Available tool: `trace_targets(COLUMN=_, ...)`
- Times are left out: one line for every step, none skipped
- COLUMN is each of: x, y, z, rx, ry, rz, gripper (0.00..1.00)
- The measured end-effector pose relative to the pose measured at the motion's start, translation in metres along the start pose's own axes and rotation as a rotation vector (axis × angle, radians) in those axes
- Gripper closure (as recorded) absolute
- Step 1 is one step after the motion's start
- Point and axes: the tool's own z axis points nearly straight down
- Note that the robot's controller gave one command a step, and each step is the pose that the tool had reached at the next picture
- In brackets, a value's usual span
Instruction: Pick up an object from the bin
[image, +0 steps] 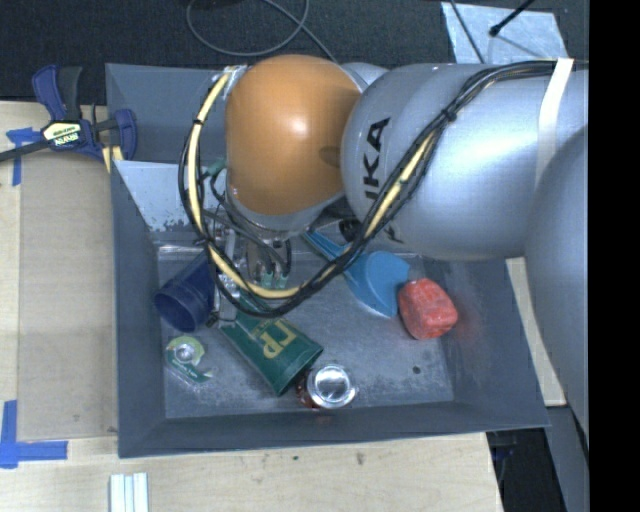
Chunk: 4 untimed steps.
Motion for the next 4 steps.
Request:
trace_targets(x=-0.002, y=-0.001, z=-0.005, rx=-0.003, ry=-0.008, rz=0.003, gripper=0.00)
trace_targets(x=0.008, y=0.006, z=0.065, rx=-0.003, ry=-0.009, rz=0.070, gripper=0.00)
trace_targets(x=0.008, y=0.006, z=0.116, rx=-0.002, ry=-0.009, rz=0.089, gripper=0.00)
trace_targets(x=-0.026, y=0.015, z=0.121, rx=-0.007, ry=-0.016, rz=0.106, gripper=0.00)
